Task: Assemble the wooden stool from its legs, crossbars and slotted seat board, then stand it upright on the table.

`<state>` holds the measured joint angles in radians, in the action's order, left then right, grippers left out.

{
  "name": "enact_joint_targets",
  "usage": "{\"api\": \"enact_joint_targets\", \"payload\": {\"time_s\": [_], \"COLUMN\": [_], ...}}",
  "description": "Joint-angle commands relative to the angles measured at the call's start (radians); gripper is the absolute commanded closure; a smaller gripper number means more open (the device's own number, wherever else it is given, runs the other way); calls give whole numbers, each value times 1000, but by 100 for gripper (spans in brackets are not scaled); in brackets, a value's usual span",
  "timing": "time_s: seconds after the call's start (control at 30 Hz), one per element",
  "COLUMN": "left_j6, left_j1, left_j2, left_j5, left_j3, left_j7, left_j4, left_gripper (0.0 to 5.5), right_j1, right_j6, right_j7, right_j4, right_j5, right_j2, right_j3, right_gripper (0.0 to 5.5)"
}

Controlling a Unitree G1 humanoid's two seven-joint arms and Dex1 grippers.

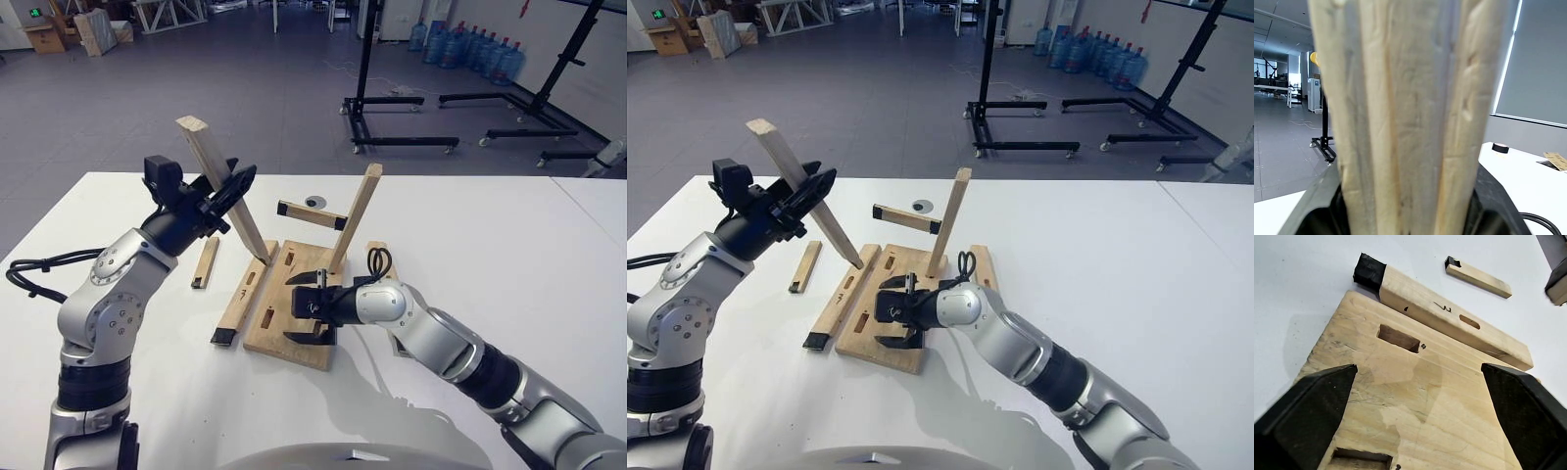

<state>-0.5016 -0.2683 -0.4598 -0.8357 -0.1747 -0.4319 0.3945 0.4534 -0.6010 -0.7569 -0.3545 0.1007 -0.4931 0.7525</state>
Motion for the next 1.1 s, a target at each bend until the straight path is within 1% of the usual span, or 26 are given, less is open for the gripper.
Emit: {"api": "enact_joint_targets", "payload": {"time_s": [0.03,0.17,0.27,0.37,0.53,0.67,0.77,0.83,0.9,0.97,1.1], "left_j6": [-8,-12,-15,-17,-23,-71,-133,-155,-152,-112,-21], "left_j1": [7,7,6,4,0,11,11,8,-4,-13,5], "left_j2": [6,16,23,29,34,30,23,19,26,30,38], "left_j5": [13,23,29,32,32,8,-33,-36,-4,45,133], "left_j3": [-3,3,5,6,4,1,4,6,13,28,42], "left_j7": [1,6,13,18,24,42,43,47,60,46,11], "left_j4": [13,17,22,22,21,32,34,42,32,19,4], "left_gripper": [349,349,349,349,349,349,349,349,349,349,349], "right_j1": [14,20,22,25,4,-45,-64,-71,-56,-34,9], "right_j6": [-15,8,63,135,231,356,429,459,446,404,346], "right_j7": [-27,-53,-112,-179,-284,-352,-379,-382,-371,-374,-401], "right_j4": [9,26,34,50,61,31,34,40,47,31,-8], "right_j5": [37,114,183,229,257,243,232,232,225,203,185], "right_j2": [1,-15,-78,-147,-257,-390,-437,-437,-389,-341,-308], "right_j3": [19,75,120,137,120,63,16,-8,-34,-68,-136], "right_gripper": [82,82,82,82,82,82,82,82,82,82,82]}}
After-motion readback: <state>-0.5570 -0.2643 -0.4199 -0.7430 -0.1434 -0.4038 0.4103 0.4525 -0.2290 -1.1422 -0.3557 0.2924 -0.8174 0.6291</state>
